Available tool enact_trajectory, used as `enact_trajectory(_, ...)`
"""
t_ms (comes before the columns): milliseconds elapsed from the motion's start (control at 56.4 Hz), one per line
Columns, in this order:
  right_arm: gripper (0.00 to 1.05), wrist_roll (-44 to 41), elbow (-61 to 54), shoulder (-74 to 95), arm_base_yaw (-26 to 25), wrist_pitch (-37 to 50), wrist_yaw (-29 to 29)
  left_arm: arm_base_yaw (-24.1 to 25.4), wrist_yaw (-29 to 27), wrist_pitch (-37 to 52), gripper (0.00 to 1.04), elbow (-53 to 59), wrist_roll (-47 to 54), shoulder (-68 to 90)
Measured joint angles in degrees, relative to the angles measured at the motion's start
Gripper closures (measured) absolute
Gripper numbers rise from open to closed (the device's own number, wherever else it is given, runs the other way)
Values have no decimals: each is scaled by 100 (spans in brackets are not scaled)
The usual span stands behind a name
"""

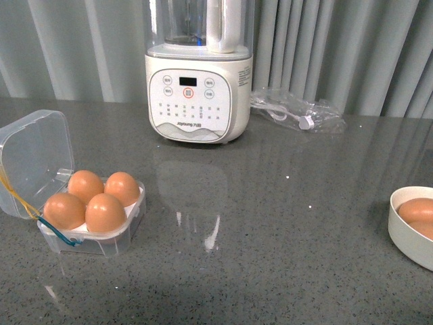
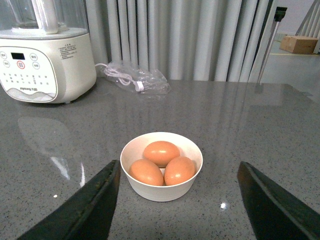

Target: Put egg into box

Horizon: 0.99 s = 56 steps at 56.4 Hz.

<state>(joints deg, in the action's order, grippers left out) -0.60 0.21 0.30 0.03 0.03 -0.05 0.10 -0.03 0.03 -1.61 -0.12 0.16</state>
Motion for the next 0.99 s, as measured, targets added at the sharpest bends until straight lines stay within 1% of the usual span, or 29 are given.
enact_trajectory(71,9,0,0,0,0,0,0,0,2,0,7,0,0,0)
enact_trajectory(106,6,4,0,0,0,0,0,0,0,0,7,0,2,0)
enact_trajectory(177,8,13,0,0,0,0,0,0,0,0,7,0,0,0)
enact_trajectory(443,7,20,0,0,0,0,0,0,13,-31,7,-9,-24,24)
enact_trajectory(461,7,20,0,0,0,0,0,-33,15,-310,7,-87,-254,170)
enact_trajectory(496,7,20,0,0,0,0,0,-122,0,-1189,7,-396,-791,577)
enact_trajectory(514,7,22,0,0,0,0,0,-160,2,-1421,7,-481,-1082,741)
enact_trajectory(532,7,20,0,0,0,0,-4,-195,-2,-1591,7,-540,-1314,857)
enact_trajectory(603,7,22,0,0,0,0,0,-275,-37,-1676,7,-560,-1762,1049)
enact_trajectory(709,7,22,0,0,0,0,0,-306,-28,-1362,7,-664,-2138,1213)
enact_trajectory(851,7,22,0,0,2,0,0,-234,199,-704,7,-732,-2218,1683)
enact_trajectory(975,7,22,0,0,0,0,0,133,691,350,7,-761,-2061,2603)
enact_trajectory(993,7,22,0,0,0,0,0,273,835,664,7,-817,-2020,2924)
